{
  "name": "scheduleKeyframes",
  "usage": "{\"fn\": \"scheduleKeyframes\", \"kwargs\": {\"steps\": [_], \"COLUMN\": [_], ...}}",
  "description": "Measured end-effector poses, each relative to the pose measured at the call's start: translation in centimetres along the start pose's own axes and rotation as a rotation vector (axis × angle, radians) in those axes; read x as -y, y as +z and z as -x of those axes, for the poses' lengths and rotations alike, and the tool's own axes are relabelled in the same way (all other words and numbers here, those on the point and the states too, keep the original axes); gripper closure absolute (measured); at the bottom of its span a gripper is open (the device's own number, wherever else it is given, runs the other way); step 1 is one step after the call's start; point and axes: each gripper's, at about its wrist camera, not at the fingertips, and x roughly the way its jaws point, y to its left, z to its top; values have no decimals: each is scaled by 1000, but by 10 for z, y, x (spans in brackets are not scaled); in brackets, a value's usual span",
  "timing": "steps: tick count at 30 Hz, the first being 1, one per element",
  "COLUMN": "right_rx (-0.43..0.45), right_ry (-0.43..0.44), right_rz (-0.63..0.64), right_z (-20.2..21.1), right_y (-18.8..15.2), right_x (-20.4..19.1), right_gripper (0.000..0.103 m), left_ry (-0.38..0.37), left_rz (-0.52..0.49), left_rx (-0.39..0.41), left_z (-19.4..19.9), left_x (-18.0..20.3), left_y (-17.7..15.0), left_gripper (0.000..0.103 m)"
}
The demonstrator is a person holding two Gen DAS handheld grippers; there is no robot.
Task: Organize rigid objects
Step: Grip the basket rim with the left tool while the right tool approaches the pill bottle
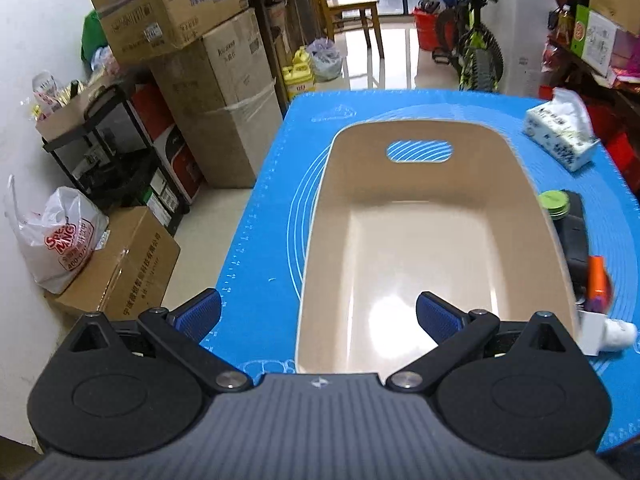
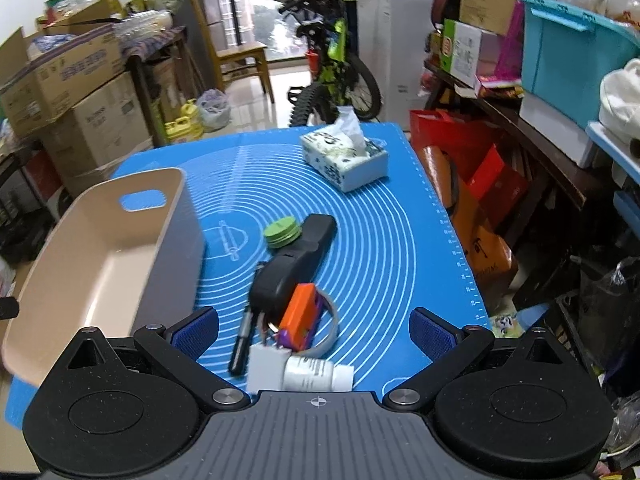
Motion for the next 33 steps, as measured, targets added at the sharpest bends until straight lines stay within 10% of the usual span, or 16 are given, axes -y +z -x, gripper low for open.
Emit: {"fn": "scheduleKeyframes", "kwargs": {"steps": [15, 25, 33], "right_rx": [-134, -205, -266], "right_ry": [-81, -9, -10], "right_rz": [48, 172, 209], "right_z": [-74, -95, -102], "right_y": [-10, -20, -29], "right_x": [17, 7, 3], "right_gripper": [3, 3, 3], "left_ry": [-50, -105, -119], "left_rz": [18, 30, 53], "left_rx": [-143, -221, -245], "left_z": [-65, -81, -87], "left_x": [-16, -21, -26], "left_y": [-8, -10, -13], "left_gripper": [21, 76, 90]}}
